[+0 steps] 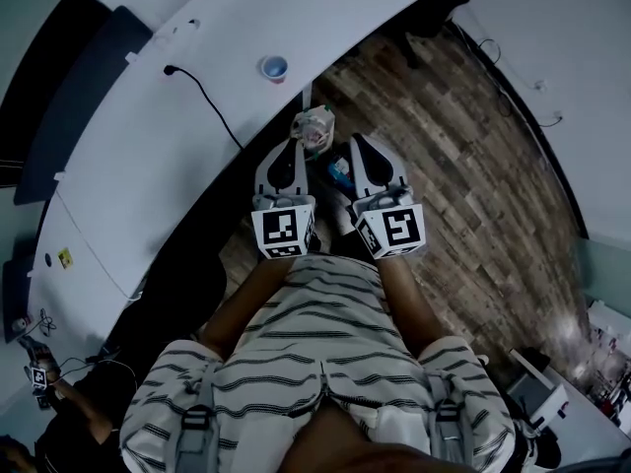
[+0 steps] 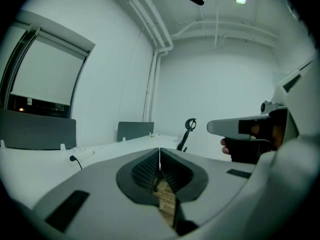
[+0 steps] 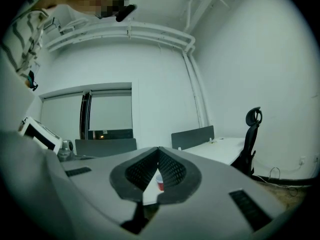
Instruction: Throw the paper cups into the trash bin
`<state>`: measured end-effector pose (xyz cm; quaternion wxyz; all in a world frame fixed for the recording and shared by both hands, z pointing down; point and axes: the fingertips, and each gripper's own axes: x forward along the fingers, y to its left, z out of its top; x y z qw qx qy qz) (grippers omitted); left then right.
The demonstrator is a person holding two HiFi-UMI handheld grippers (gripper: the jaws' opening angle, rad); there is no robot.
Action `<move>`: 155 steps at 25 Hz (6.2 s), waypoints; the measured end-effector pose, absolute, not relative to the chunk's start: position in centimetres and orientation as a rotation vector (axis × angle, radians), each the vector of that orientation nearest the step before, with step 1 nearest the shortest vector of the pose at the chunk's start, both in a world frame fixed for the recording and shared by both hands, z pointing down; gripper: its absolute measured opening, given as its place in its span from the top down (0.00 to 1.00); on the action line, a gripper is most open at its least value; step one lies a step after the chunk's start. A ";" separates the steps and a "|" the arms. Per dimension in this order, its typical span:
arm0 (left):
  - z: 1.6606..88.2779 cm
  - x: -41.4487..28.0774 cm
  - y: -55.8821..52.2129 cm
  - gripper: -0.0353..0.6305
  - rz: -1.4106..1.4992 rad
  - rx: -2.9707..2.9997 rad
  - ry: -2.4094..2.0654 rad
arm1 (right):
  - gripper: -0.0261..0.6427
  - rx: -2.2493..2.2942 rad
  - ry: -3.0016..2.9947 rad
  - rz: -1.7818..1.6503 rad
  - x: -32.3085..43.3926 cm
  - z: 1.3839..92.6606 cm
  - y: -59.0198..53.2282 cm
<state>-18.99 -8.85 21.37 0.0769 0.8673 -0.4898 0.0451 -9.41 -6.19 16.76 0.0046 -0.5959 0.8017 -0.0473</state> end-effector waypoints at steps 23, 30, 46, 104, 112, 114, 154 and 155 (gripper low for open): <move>30.9 -17.9 -17.4 0.91 0.274 2.429 -1.709 | 0.95 -1.767 2.632 -0.254 -7.5 23.6 -12.5; 35.7 -18.1 -21.3 0.91 0.279 2.375 -1.728 | 0.95 -1.744 2.639 -0.298 -7.5 26.2 -13.2; 42.3 -19.3 -26.4 0.63 0.331 2.339 -1.759 | 0.95 -1.816 2.631 -0.341 -8.0 30.2 -13.8; 42.5 -19.3 -32.5 0.54 0.382 2.294 -1.793 | 0.95 -1.957 2.573 -0.354 -5.8 31.8 -13.1; 37.8 -18.6 -29.3 0.54 0.329 2.339 -1.777 | 0.95 -1.955 2.553 -0.325 -5.7 29.4 -11.7; 36.6 -18.3 -28.4 0.54 0.319 2.350 -1.773 | 0.95 -1.950 2.552 -0.310 -5.6 28.6 -11.3; 19.2 -9.9 -10.9 0.54 0.181 2.679 -1.483 | 0.95 -2.066 2.412 -0.109 0.2 16.8 -3.8; 19.0 -9.6 -10.6 0.54 0.180 2.689 -1.471 | 0.95 -2.081 2.404 -0.103 0.4 16.7 -3.6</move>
